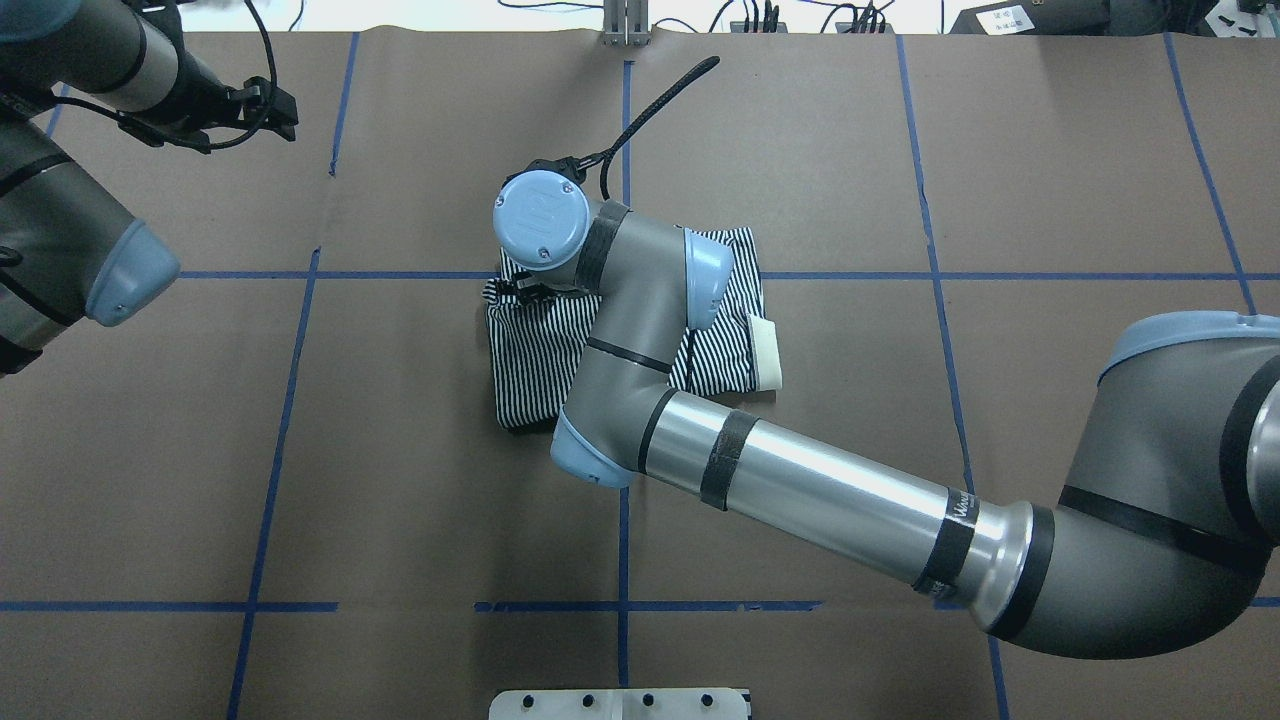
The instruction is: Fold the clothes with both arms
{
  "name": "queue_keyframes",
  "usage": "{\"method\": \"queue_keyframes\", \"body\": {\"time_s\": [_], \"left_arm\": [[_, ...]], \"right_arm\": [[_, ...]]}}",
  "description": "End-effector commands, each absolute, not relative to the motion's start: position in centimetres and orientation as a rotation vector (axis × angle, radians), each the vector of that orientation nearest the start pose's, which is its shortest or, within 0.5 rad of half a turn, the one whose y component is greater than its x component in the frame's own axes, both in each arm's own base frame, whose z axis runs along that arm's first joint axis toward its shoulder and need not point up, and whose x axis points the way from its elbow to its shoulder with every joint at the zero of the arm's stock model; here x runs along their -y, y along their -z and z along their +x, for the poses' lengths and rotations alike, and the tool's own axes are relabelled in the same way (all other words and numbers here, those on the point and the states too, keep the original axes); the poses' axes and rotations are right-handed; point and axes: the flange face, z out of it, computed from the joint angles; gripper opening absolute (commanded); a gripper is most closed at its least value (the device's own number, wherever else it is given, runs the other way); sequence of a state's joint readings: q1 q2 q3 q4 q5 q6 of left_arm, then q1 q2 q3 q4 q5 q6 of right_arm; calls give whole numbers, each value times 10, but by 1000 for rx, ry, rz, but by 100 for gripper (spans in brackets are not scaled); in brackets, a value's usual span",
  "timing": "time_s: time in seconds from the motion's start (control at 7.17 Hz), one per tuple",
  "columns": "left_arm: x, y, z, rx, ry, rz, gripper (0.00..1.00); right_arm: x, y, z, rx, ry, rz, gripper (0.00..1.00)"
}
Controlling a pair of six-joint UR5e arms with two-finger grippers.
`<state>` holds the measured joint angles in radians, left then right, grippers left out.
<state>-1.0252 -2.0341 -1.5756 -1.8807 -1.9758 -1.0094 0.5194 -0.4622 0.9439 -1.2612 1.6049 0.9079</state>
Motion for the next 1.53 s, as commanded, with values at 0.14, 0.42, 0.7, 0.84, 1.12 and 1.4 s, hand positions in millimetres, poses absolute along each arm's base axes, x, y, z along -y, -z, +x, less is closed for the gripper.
{"method": "queue_keyframes", "body": {"time_s": [0.14,0.42,0.7,0.84,1.12,1.4], "left_arm": [[626,-361,270,-814,277,277,100],[625,-361,271,-813,278,277,100],[626,-356,265,-828,273,292,100],[630,-353,248,-838,206,307,100],[643,-368,175,-830,132,350,100],[623,-411,95,-790,26,382,100]], "right_arm": [[605,-135,-669,740,76,516,100],[617,-134,-659,747,59,530,100],[650,-129,-619,787,42,489,100],[674,-145,-565,804,40,411,100],[696,-192,-446,705,129,366,100],[729,-297,-293,729,200,272,100]]}}
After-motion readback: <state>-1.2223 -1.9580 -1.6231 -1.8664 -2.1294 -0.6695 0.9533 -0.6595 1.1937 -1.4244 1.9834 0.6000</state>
